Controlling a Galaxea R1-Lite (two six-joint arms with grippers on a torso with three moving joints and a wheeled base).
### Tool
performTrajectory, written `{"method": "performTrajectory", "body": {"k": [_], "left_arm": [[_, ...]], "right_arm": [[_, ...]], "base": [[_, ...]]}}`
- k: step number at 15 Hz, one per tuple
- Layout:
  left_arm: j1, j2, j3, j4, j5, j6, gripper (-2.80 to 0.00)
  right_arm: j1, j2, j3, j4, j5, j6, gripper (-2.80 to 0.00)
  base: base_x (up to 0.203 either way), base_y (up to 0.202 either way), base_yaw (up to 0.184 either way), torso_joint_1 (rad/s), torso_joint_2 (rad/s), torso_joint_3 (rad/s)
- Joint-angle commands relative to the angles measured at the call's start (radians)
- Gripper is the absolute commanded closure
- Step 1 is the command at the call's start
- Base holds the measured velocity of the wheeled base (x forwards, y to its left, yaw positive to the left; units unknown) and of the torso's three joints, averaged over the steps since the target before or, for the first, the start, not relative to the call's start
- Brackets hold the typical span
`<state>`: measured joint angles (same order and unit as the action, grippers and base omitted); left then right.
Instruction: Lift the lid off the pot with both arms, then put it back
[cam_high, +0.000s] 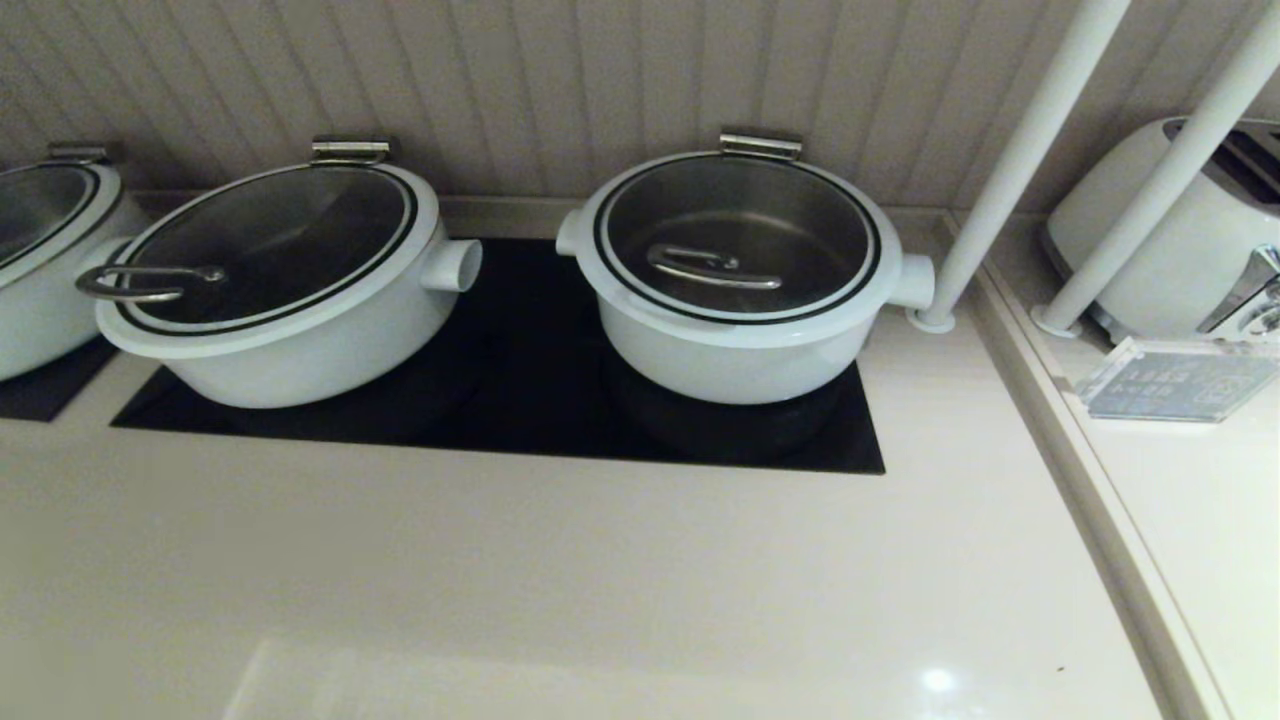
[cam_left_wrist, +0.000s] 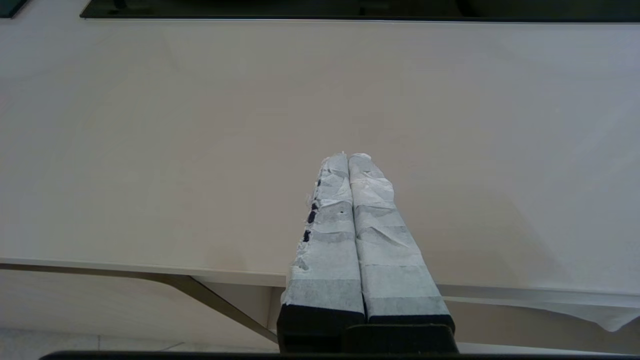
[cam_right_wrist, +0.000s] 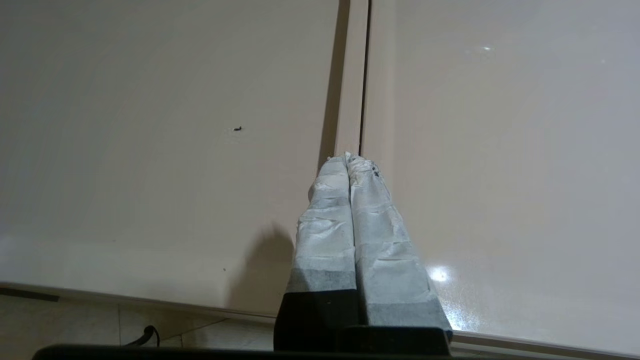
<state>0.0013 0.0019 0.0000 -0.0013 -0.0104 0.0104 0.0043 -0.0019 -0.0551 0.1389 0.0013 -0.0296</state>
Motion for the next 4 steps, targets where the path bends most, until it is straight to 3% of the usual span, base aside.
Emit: {"method": "performTrajectory", "body": {"k": [1,4], "left_arm": [[0.0,0.0,0.0,0.0,0.0,0.0,0.0],[0.0,0.0,0.0,0.0,0.0,0.0,0.0]], "right_arm": [[0.0,0.002,0.0,0.001,0.0,0.01,0.0],[0.0,0.002,0.0,0.001,-0.004,0.034,0.0]], "base": [[0.0,0.0,0.0,0.0,0.0,0.0],[0.0,0.0,0.0,0.0,0.0,0.0]]}}
